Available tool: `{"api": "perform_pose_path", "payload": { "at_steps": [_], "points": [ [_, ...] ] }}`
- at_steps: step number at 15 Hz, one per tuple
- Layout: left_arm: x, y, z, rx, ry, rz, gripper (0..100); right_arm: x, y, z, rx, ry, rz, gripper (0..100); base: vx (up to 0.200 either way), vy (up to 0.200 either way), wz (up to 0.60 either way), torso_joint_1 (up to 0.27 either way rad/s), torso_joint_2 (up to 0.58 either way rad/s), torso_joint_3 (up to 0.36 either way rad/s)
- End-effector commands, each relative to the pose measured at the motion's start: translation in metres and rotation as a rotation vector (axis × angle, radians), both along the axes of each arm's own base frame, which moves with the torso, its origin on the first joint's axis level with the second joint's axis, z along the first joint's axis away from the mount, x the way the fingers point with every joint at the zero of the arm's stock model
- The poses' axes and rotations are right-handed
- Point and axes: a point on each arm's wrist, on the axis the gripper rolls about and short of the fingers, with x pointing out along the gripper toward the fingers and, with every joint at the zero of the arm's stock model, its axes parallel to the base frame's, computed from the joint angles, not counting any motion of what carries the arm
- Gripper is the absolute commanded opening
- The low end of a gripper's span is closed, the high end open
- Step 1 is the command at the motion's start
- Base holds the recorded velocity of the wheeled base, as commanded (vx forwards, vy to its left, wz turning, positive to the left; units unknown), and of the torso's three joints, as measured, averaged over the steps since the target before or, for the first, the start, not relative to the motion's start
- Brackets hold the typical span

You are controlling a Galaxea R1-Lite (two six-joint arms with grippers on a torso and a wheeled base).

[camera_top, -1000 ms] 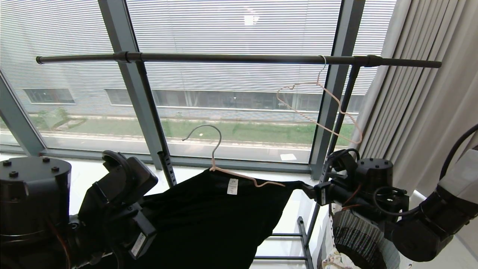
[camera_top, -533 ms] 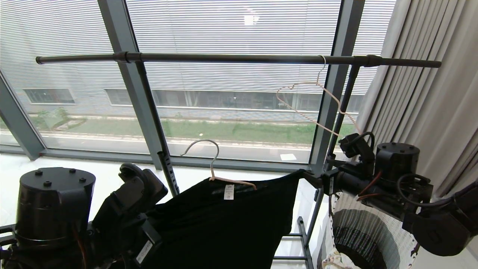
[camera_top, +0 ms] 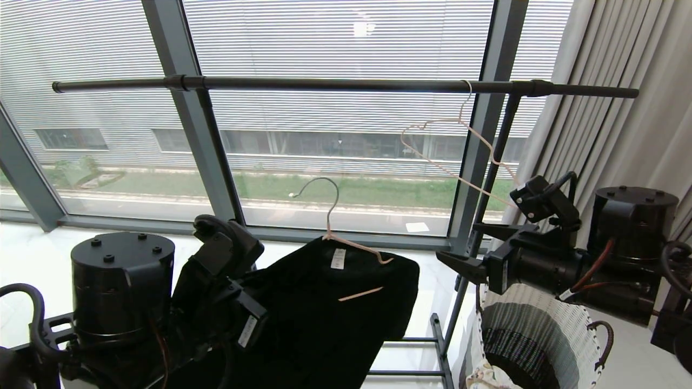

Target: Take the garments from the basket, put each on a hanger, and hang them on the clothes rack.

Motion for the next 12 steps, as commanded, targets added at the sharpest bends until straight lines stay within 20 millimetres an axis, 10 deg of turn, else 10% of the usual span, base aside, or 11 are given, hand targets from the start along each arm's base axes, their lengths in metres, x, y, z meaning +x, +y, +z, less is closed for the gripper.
{"api": "perform_pose_path", "payload": {
  "at_steps": [1,7,12],
  "points": [
    [-0.004,-0.013,-0.004,-0.019,0.012,-0.052,0,-0.004,-0.004,0.005,-0.032,-0.041,0.039,100,0.000,0.000,0.00,0.000,0.00,0.000],
    [-0.015,-0.018,-0.004,-0.013,-0.018,-0.252,0,-0.005,-0.009,0.027,-0.268,-0.087,0.393,100,0.000,0.000,0.00,0.000,0.00,0.000],
    [-0.034,-0.005,0.001,0.003,-0.077,-0.377,0,0.002,0.024,0.028,-0.375,-0.049,0.691,100,0.000,0.000,0.00,0.000,0.00,0.000]
  ]
}}
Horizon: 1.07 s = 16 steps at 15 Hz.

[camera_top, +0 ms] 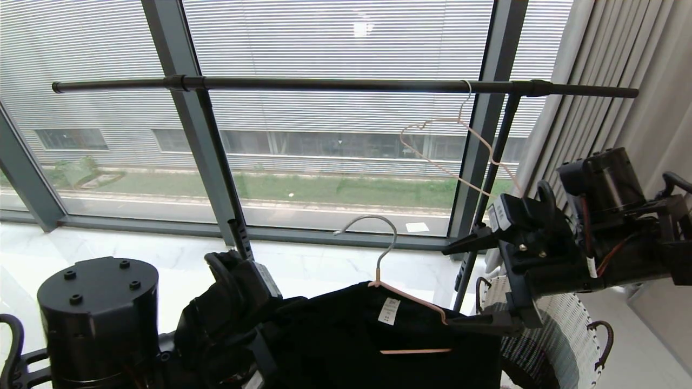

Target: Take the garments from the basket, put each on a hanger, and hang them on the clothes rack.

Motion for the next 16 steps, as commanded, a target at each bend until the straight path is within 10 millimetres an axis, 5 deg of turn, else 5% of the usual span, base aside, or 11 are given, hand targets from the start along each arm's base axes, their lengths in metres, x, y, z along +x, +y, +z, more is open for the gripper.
{"api": "perform_pose_path", "payload": {
  "at_steps": [1,4,16],
  "points": [
    [-0.010,0.008,0.004,-0.017,-0.023,-0.002,0,0.003,0.026,-0.010,-0.019,0.036,0.081,100,0.000,0.000,0.00,0.000,0.00,0.000],
    [-0.014,0.012,0.003,-0.023,-0.024,0.004,0,-0.003,0.046,-0.021,-0.045,0.082,0.131,100,0.000,0.000,0.00,0.000,0.00,0.000],
    [-0.015,0.014,0.007,-0.035,-0.038,0.035,0,0.019,0.063,-0.035,-0.102,0.144,-0.062,100,0.000,0.000,0.00,0.000,0.00,0.000]
  ]
}}
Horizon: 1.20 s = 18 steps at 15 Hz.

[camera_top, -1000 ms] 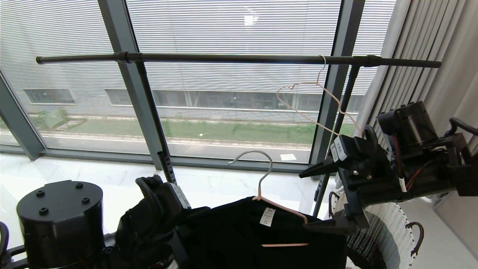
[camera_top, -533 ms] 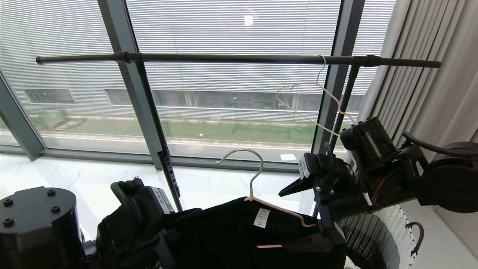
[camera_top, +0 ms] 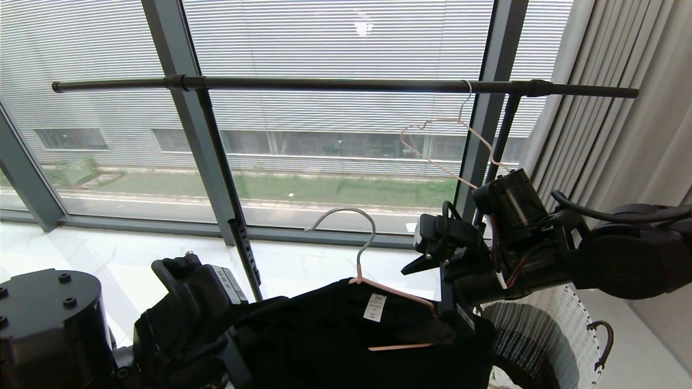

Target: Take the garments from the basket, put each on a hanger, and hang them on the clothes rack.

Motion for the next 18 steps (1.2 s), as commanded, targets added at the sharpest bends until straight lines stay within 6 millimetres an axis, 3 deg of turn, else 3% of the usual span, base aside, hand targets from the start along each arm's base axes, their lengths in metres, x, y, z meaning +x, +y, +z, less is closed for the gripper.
{"api": "perform_pose_path", "payload": {
  "at_steps": [1,13,18],
  "points": [
    [0.000,0.000,0.000,-0.002,0.000,-0.001,0,0.002,0.006,-0.005,-0.013,0.007,-0.013,100,0.000,0.000,0.00,0.000,0.00,0.000],
    [0.002,0.001,-0.001,0.010,0.000,0.085,0,-0.007,0.014,-0.001,-0.013,-0.046,-0.016,100,0.000,0.000,0.00,0.000,0.00,0.000],
    [0.000,-0.001,0.001,0.004,-0.006,0.070,0,-0.013,0.026,-0.005,-0.011,-0.063,0.007,100,0.000,0.000,0.00,0.000,0.00,0.000]
  ]
}}
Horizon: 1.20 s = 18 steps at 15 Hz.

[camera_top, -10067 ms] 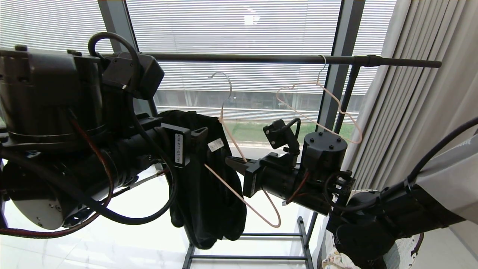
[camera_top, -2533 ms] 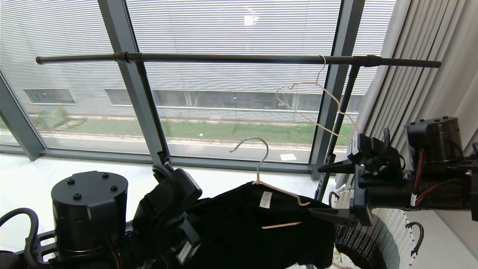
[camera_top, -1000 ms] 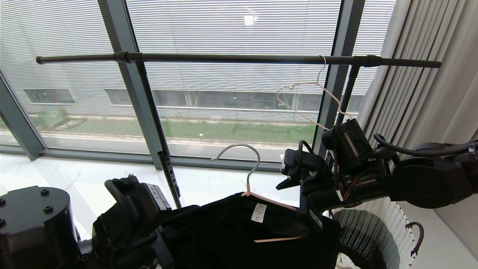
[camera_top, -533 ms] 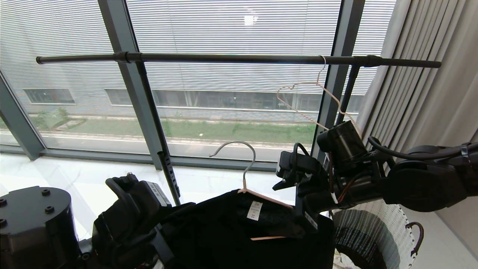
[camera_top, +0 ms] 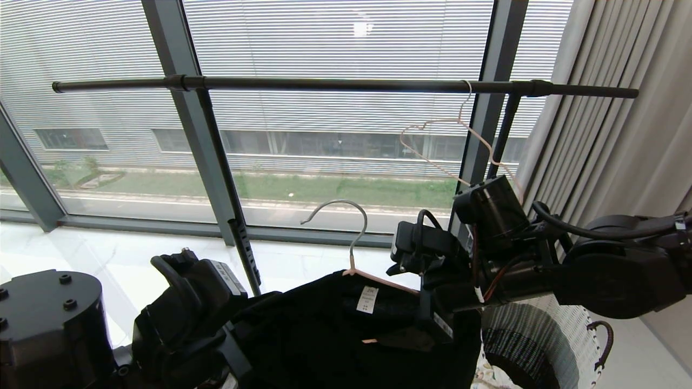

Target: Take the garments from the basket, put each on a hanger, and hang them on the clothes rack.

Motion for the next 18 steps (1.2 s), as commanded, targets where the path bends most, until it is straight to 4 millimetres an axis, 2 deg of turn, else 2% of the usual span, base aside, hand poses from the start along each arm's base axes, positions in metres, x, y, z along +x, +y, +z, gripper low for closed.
{"api": "perform_pose_path", "payload": {
  "at_steps": [1,3,4,11,15,16,18],
  "points": [
    [-0.001,0.000,0.001,-0.002,-0.003,-0.005,0,0.000,0.003,-0.003,-0.009,0.004,0.003,100,0.000,0.000,0.00,0.000,0.00,0.000],
    [-0.001,0.000,0.001,-0.002,-0.005,-0.005,0,0.000,0.002,-0.003,-0.011,0.001,-0.003,100,0.000,0.000,0.00,0.000,0.00,0.000],
    [-0.001,0.000,0.001,-0.003,-0.006,-0.005,0,0.000,0.002,-0.002,-0.008,-0.002,-0.003,0,0.000,0.000,0.00,0.000,0.00,0.000],
    [-0.005,-0.002,0.001,0.000,-0.011,-0.030,0,0.002,0.005,0.002,0.042,-0.055,-0.001,0,0.000,0.000,0.00,0.000,0.00,0.000],
    [-0.006,-0.001,-0.001,-0.002,0.002,-0.020,0,0.003,-0.004,0.006,0.034,-0.155,0.048,0,0.000,0.000,0.00,0.000,0.00,0.000],
    [-0.005,-0.001,-0.001,-0.005,0.005,-0.018,100,0.004,-0.008,0.008,0.032,-0.179,0.055,0,0.000,0.000,0.00,0.000,0.00,0.000],
    [-0.006,-0.001,-0.001,-0.005,0.003,-0.017,100,0.003,-0.009,0.011,0.039,-0.190,0.063,0,0.000,0.000,0.00,0.000,0.00,0.000]
  ]
}}
